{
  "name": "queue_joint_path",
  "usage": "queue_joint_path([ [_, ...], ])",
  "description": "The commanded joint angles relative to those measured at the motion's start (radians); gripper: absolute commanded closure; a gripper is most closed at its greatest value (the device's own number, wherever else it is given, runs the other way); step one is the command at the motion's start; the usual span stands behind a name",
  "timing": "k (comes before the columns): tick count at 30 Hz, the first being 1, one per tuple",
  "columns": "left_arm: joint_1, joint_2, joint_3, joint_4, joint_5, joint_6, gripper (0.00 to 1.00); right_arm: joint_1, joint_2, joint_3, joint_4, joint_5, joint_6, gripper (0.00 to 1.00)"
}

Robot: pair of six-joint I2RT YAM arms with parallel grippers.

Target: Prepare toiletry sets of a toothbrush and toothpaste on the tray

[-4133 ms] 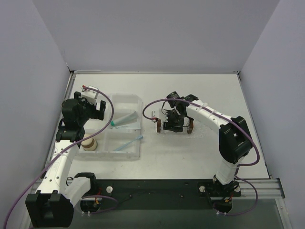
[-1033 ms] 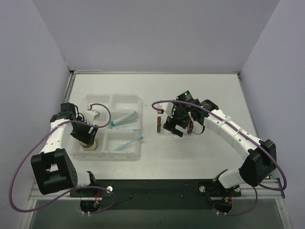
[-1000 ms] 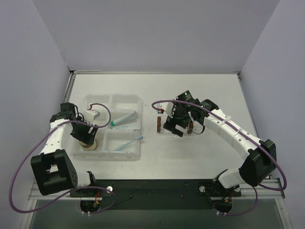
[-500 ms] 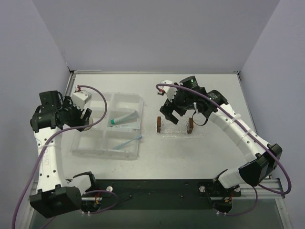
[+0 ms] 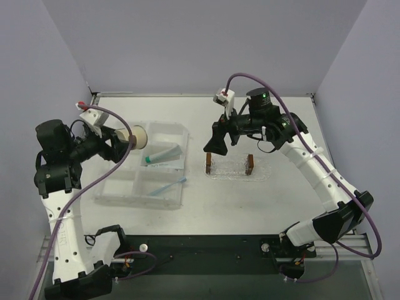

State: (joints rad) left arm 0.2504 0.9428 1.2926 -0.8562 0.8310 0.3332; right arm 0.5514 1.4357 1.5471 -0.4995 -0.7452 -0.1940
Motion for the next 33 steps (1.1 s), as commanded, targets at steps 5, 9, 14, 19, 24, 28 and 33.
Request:
queue_joint_path([
  [5,-0.039,-0.075,-0.183,0.729,0.307,-0.624,1.0,-0.011,0.012,0.007,0.277,-0.394,0.289,0.08],
  [9,-0.1,-0.088,-0.265,0.946,0.303,-0.801,1.0,-0.01,0.037,0.024,0.397,-0.45,0.442,0.09],
  [14,-0.175,-0.07,-0.326,1.123,0.28,-0.91,1.0,0.004,0.068,0.041,0.449,-0.451,0.484,0.09],
  [19,-0.227,-0.056,-0.322,1.125,0.238,-0.912,1.0,0.021,0.1,0.048,0.527,-0.46,0.548,0.11],
  [24,-0.273,-0.038,-0.334,1.126,0.208,-0.898,1.0,0.044,0.141,0.082,0.556,-0.465,0.596,0.14],
  [28,-0.284,-0.038,-0.36,1.155,0.186,-0.901,1.0,0.064,0.161,0.102,0.556,-0.468,0.602,0.16],
  [33,-0.295,-0.035,-0.372,1.16,0.181,-0.892,1.0,0.09,0.187,0.14,0.546,-0.468,0.607,0.2],
])
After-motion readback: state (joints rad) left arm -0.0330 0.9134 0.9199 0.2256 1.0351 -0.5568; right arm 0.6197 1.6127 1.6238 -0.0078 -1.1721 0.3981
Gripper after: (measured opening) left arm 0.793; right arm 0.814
